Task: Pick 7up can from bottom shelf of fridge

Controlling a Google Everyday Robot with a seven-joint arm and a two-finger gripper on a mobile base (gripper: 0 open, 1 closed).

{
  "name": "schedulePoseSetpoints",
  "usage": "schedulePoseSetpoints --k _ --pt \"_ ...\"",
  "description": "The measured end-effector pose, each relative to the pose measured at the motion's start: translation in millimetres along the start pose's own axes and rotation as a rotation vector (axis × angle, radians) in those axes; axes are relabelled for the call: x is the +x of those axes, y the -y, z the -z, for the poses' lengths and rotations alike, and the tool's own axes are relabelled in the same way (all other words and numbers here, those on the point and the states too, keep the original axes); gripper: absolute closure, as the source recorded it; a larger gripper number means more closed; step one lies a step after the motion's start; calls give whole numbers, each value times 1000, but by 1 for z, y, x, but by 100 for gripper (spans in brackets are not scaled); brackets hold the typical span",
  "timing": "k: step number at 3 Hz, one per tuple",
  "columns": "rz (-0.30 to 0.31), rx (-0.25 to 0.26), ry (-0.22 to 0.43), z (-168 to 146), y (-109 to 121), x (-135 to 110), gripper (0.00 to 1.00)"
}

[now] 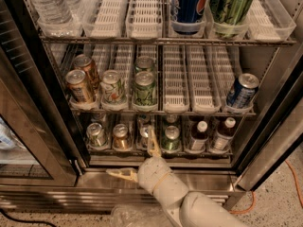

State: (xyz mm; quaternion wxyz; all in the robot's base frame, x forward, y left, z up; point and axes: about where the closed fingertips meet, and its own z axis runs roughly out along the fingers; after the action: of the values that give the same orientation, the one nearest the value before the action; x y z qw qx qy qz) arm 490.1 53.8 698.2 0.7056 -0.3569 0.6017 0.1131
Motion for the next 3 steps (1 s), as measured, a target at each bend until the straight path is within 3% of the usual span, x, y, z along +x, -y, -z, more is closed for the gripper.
schedulePoseSetpoints --k 1,3 --pt "-150 -33 87 -2 -9 25 0" --pt "-182 -48 108 -2 -18 26 0"
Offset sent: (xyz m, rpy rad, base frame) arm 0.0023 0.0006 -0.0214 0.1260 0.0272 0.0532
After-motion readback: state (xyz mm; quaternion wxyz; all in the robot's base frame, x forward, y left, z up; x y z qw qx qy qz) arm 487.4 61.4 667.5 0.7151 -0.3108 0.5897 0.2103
